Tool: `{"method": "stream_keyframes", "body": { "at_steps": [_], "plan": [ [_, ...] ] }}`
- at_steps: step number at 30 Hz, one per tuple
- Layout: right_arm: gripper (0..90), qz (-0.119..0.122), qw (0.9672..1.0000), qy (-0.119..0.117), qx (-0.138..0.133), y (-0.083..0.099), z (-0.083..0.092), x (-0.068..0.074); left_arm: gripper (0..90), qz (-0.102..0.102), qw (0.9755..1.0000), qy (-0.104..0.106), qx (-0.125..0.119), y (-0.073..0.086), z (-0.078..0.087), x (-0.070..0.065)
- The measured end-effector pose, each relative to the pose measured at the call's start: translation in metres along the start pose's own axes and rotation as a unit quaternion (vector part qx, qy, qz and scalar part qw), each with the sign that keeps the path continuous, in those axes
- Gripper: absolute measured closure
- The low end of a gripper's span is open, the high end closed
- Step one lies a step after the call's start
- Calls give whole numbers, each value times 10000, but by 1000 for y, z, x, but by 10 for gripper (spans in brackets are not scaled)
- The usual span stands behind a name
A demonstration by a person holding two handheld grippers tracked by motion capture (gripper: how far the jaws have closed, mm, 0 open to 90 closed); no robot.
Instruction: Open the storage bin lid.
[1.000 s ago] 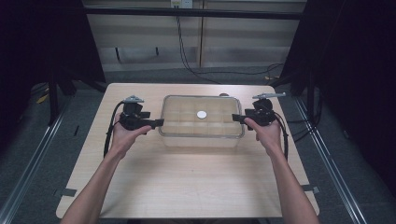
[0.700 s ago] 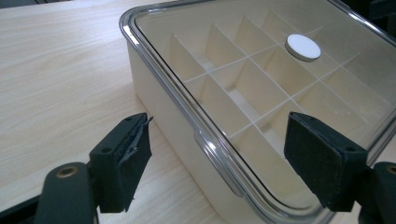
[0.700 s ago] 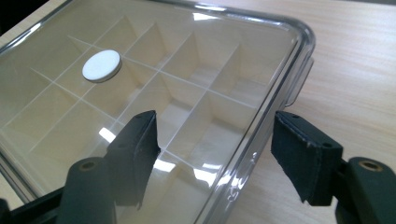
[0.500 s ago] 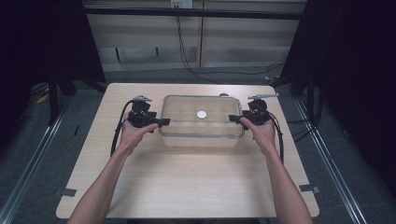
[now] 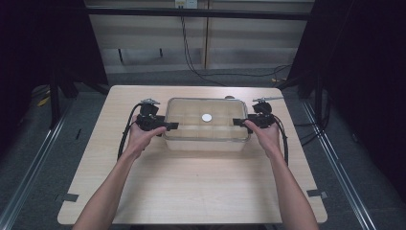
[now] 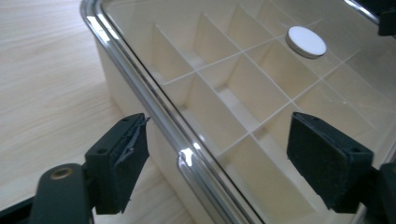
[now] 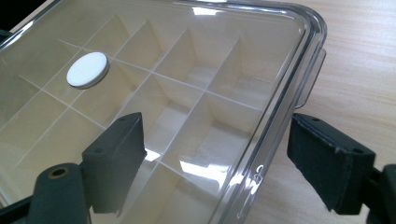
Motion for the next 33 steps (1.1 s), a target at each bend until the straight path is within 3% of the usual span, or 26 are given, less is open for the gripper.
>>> {"method": "stream_keyframes", "body": {
  "at_steps": [8, 16, 22, 27, 33],
  "plan": [
    [141, -54, 9998, -131, 118, 1, -10, 1, 181, 3, 9999, 40, 122, -5, -5, 3],
    [117, -82, 9998, -21, 176, -5, -17, 2, 169, 60, 9999, 119, 81, -6, -10, 5],
    [118, -188, 9996, -133, 182, -5, -19, 1, 165, 122, 9997, 146, 181, -7, -11, 4],
    [149, -157, 9998, -38, 102, -6, -18, 0, 245, 214, 9993, 294, 65, -6, -8, 10],
    [148, -186, 9998, -63, 81, -6, -19, -2, 215, 142, 9996, 206, 113, -8, -11, 9]
  ]
}}
Point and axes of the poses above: each handheld gripper's, and its own axes: z roughly backward along the jaws, y roughly out of its underside, x roughly to its left, the point moved 6 cm from there along -z, roughly forward along the jaws, and after that the axes turned 4 degrees about -z, right-handed, at the moved point
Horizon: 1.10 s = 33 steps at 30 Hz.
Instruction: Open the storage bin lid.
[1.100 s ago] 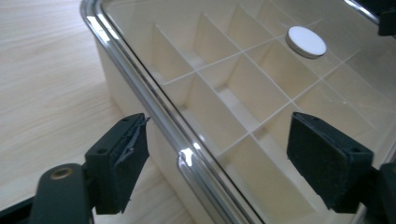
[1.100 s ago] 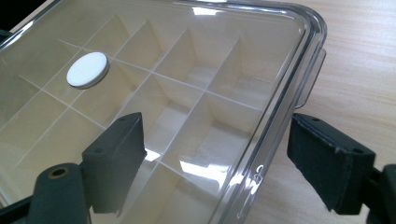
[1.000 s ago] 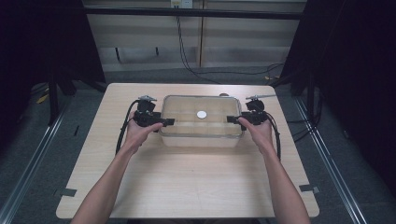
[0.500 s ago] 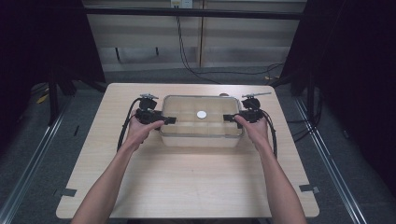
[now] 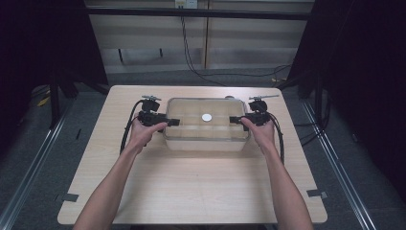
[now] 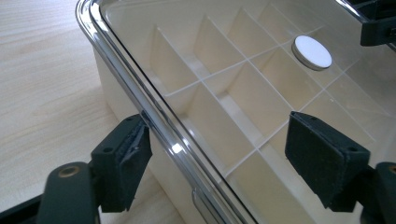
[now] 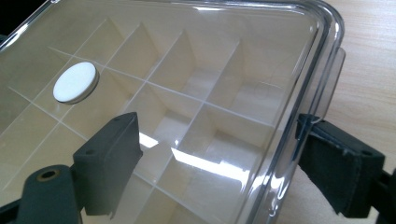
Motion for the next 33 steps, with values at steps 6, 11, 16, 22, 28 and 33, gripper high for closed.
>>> {"method": "stream_keyframes", "body": {
  "at_steps": [6, 11, 16, 22, 28, 33],
  "plan": [
    [111, -48, 10000, -4, -19, 0, -4, 2, 189, 30, 10000, -87, 19, -2, -2, -1],
    [141, -33, 9999, 54, -78, 0, -2, 2, 246, 133, 9999, -22, -96, 0, 0, 2],
    [155, 71, 9997, 220, -96, -1, 2, 3, 269, 139, 9998, 5, -127, 1, 3, 2],
    [233, 57, 9993, 293, -244, -1, 8, 2, 289, 122, 9998, -64, -175, 3, 3, 2],
    [306, -64, 9990, 146, -411, 0, 11, -2, 337, 48, 9995, -86, -314, 0, 10, 2],
    [347, -45, 9982, 43, -592, -4, 18, 1, 378, -6, 9992, -73, -397, -3, 16, -1]
  ]
}}
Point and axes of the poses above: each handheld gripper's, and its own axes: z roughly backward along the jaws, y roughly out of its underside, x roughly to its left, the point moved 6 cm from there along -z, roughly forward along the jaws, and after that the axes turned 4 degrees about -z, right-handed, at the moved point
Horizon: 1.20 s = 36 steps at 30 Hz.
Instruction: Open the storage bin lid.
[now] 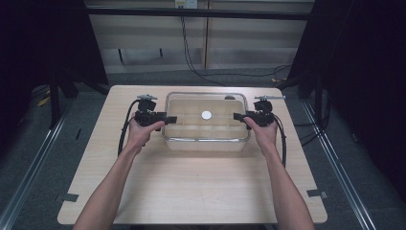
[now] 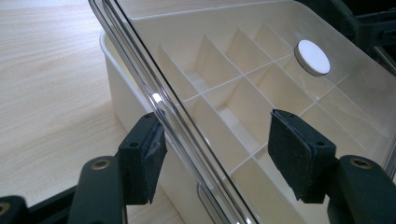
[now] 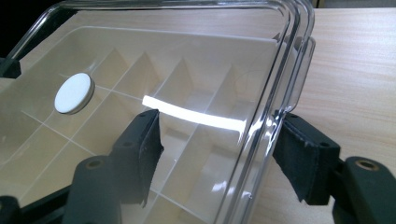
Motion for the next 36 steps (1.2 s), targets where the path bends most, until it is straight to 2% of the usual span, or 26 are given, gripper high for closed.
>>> {"method": "stream_keyframes", "body": {
  "at_steps": [5, 9, 14, 17, 19, 23, 27, 34, 36],
  "plan": [
    [417, -91, 9998, -114, -94, -2, 6, -1, 426, 56, 9999, 48, -111, -1, 4, 0],
    [459, -171, 9994, -212, -203, -3, 11, -2, 459, -23, 9999, 15, -150, -4, 9, -1],
    [505, -142, 9990, -239, -342, -7, 19, 0, 522, 7, 9995, -7, -324, -7, 18, -4],
    [536, -153, 9986, -266, -424, -10, 25, 3, 550, -130, 9992, -64, -362, -9, 24, -7],
    [556, -181, 9983, -301, -471, -11, 29, 4, 567, -133, 9990, -71, -421, -11, 27, -9],
    [586, -217, 9979, -313, -532, -14, 36, 6, 597, -222, 9989, -58, -411, -12, 33, -11],
    [618, -262, 9970, -369, -632, -16, 42, 9, 601, -230, 9988, -97, -416, -13, 35, -13],
    [638, -280, 9968, -379, -650, -16, 50, 12, 636, -266, 9984, -59, -486, -15, 42, -16],
    [641, -292, 9968, -354, -660, -16, 52, 13, 643, -274, 9984, -117, -476, -15, 42, -17]
  ]
}}
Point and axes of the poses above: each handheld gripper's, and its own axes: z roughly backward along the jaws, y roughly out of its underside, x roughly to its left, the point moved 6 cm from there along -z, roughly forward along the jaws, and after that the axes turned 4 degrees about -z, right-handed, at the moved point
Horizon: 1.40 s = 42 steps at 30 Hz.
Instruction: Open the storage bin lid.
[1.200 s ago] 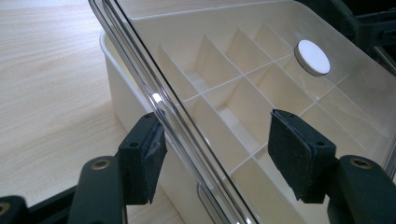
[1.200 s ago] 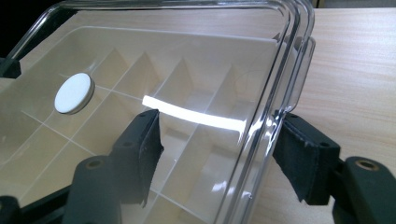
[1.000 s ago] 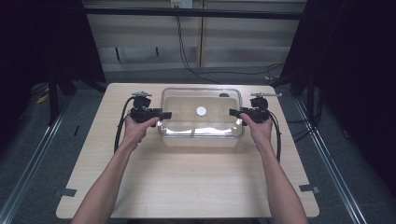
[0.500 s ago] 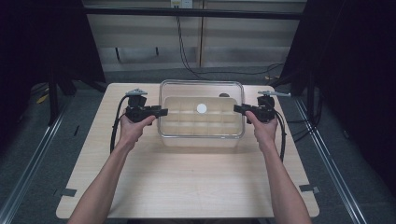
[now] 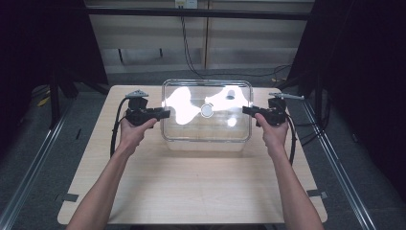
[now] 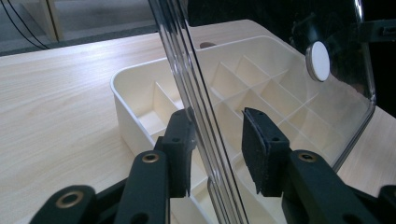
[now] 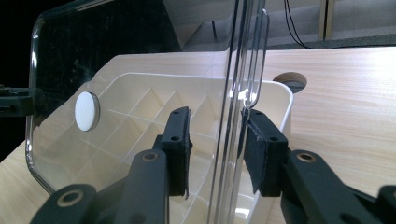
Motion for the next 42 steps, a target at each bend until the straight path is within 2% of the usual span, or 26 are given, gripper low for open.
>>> {"method": "stream_keyframes", "body": {
  "at_steps": [5, 11, 15, 25, 27, 42],
  "plan": [
    [659, -38, 10000, -23, -59, 0, 5, 2, 648, -88, 10000, -3, -36, -1, 3, -3],
    [680, 24, 9999, -62, -101, -1, 12, 6, 669, -189, 9998, 16, -72, -2, 9, -6],
    [695, 85, 9998, -116, -169, -3, 19, 11, 683, -159, 9998, 30, -106, -1, 13, -7],
    [720, 195, 9990, -277, -279, -3, 32, 20, 715, -265, 9995, 74, -177, -1, 24, -12],
    [722, 211, 9989, -307, -290, -4, 34, 22, 721, -225, 9994, 95, -228, 0, 25, -12],
    [723, 231, 9982, -419, -371, -2, 40, 29, 739, -323, 9990, 94, -281, 1, 36, -16]
  ]
}}
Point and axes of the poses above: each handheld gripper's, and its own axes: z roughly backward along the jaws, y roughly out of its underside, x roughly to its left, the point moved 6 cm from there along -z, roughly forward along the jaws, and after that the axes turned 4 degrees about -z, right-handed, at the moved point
